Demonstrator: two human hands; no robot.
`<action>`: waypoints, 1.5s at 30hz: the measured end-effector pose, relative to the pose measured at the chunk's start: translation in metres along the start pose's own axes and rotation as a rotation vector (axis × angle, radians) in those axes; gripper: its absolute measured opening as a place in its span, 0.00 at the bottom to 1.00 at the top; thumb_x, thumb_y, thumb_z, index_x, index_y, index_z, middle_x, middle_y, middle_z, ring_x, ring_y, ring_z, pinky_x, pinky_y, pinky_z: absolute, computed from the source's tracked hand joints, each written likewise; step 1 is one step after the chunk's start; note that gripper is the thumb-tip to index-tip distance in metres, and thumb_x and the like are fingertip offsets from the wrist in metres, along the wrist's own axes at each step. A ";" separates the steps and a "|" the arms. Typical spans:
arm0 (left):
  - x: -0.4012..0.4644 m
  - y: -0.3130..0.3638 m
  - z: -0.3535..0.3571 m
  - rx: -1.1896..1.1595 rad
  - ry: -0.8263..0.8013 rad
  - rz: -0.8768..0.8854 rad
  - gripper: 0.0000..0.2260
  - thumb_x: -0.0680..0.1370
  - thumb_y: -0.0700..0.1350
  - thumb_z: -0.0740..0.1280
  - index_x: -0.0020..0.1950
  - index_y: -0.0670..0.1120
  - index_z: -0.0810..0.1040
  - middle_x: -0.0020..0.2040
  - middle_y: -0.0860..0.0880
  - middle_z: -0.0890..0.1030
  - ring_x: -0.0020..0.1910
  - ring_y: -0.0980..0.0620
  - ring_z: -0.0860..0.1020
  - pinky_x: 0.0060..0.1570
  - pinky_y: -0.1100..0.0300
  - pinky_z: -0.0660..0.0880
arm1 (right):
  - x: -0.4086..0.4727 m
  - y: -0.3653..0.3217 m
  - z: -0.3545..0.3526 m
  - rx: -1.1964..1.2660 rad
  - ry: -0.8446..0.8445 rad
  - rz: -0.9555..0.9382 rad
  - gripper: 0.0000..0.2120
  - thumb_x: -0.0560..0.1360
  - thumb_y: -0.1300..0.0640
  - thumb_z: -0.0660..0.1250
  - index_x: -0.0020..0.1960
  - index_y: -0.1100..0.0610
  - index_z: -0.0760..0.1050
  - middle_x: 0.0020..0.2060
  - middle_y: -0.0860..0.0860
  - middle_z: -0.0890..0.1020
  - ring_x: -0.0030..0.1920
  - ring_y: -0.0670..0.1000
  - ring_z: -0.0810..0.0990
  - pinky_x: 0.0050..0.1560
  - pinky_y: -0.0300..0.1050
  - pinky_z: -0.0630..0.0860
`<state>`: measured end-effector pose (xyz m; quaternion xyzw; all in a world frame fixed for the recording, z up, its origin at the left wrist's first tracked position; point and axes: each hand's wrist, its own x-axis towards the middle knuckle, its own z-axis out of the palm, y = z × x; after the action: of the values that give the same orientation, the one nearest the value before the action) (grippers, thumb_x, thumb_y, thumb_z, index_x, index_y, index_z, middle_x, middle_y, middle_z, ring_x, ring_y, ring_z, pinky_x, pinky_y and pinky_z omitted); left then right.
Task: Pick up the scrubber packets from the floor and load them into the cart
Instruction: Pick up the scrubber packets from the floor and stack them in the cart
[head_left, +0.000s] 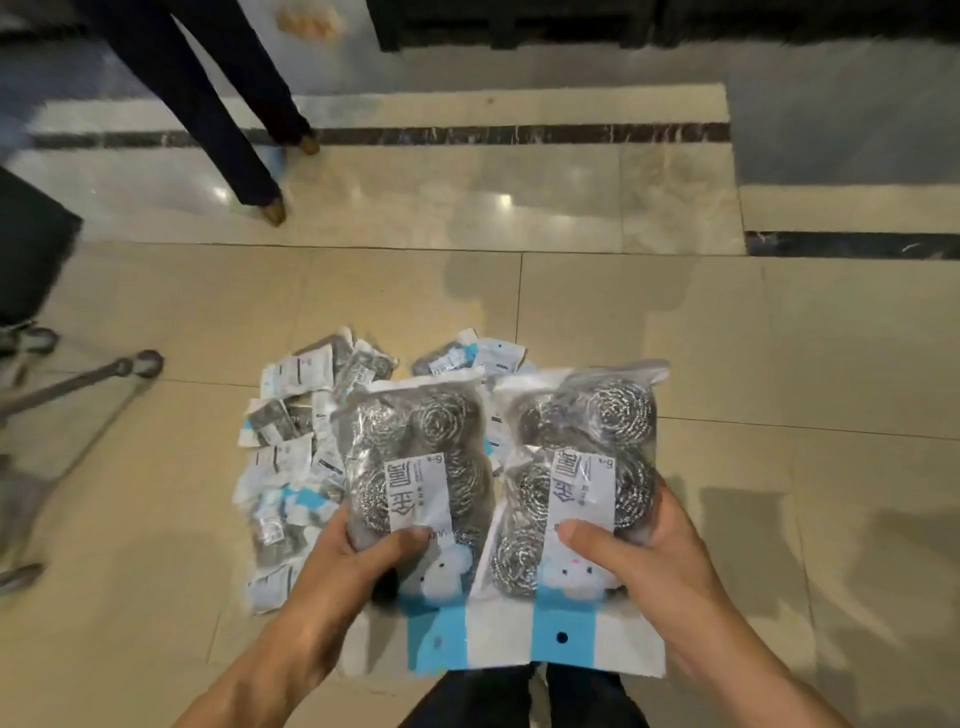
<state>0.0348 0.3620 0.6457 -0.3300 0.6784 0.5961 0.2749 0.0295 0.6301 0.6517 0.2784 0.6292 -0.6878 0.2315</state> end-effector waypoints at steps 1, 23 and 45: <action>-0.013 0.008 -0.011 -0.006 0.008 0.028 0.29 0.66 0.43 0.83 0.63 0.40 0.77 0.45 0.42 0.87 0.43 0.46 0.87 0.43 0.54 0.82 | -0.012 -0.013 0.008 0.014 -0.007 -0.021 0.25 0.69 0.72 0.77 0.59 0.52 0.76 0.45 0.48 0.90 0.44 0.47 0.89 0.40 0.38 0.83; -0.163 0.044 -0.041 -0.384 0.229 0.391 0.17 0.79 0.54 0.66 0.65 0.48 0.80 0.58 0.45 0.87 0.57 0.43 0.86 0.65 0.40 0.76 | -0.064 -0.124 0.056 -0.110 -0.306 -0.217 0.14 0.76 0.65 0.73 0.60 0.56 0.80 0.49 0.53 0.89 0.45 0.54 0.88 0.46 0.50 0.85; -0.357 -0.173 -0.006 -0.969 1.024 0.280 0.20 0.77 0.53 0.70 0.69 0.53 0.78 0.61 0.50 0.86 0.59 0.49 0.85 0.64 0.48 0.76 | -0.172 -0.011 0.220 -0.691 -1.136 -0.123 0.17 0.73 0.63 0.76 0.58 0.51 0.80 0.47 0.47 0.89 0.45 0.46 0.88 0.46 0.44 0.78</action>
<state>0.3940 0.3868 0.8113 -0.5628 0.4173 0.6304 -0.3344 0.1291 0.4070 0.7873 -0.2537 0.6082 -0.4985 0.5633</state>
